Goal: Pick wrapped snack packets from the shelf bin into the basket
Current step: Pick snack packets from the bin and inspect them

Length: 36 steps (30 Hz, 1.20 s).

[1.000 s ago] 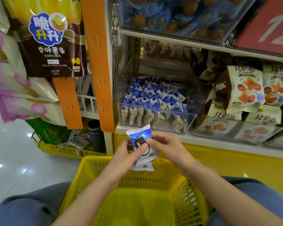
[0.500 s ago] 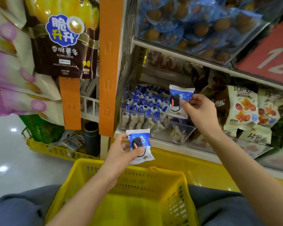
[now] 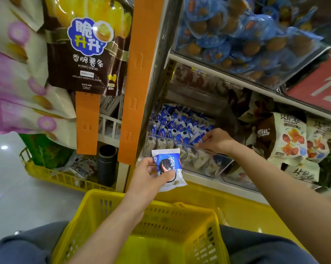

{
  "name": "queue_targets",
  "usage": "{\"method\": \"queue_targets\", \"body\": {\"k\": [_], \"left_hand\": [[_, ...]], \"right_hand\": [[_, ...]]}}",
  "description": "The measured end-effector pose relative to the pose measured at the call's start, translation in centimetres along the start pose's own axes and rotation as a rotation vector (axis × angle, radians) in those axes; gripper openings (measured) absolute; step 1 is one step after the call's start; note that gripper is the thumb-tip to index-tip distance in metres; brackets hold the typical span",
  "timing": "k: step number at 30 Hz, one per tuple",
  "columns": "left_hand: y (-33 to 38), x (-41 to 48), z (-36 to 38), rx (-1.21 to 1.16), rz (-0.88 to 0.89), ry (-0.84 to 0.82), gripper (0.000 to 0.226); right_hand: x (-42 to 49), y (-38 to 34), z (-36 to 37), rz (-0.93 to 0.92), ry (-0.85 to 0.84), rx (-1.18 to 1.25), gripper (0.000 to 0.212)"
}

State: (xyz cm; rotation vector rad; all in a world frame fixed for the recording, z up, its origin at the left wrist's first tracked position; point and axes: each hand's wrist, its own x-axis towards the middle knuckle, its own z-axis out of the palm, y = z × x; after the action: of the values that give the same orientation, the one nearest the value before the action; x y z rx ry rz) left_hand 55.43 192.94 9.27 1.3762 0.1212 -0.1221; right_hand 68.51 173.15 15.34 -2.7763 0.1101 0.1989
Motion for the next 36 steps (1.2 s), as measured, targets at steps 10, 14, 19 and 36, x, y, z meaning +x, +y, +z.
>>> {"method": "queue_targets", "body": {"k": [10,14,19,36], "left_hand": [[-0.1,0.2,0.0,0.008,0.03,-0.02,0.03],[-0.8,0.4,0.1,0.027,0.008,-0.021,0.033],[-1.8,0.2,0.3,0.098,-0.024,-0.098,0.038],[-3.0,-0.1,0.4,0.175,-0.045,0.004,0.026]], "right_hand": [[-1.7,-0.4,0.7,-0.081,0.125,0.105,0.033],[-7.2,-1.2,2.8,-0.413,0.441,0.406,0.013],[-10.8,-0.7,7.7,-0.314,0.065,0.658,0.013],[-11.6,-0.3,10.9,-0.468,0.205,0.366,0.012]]}}
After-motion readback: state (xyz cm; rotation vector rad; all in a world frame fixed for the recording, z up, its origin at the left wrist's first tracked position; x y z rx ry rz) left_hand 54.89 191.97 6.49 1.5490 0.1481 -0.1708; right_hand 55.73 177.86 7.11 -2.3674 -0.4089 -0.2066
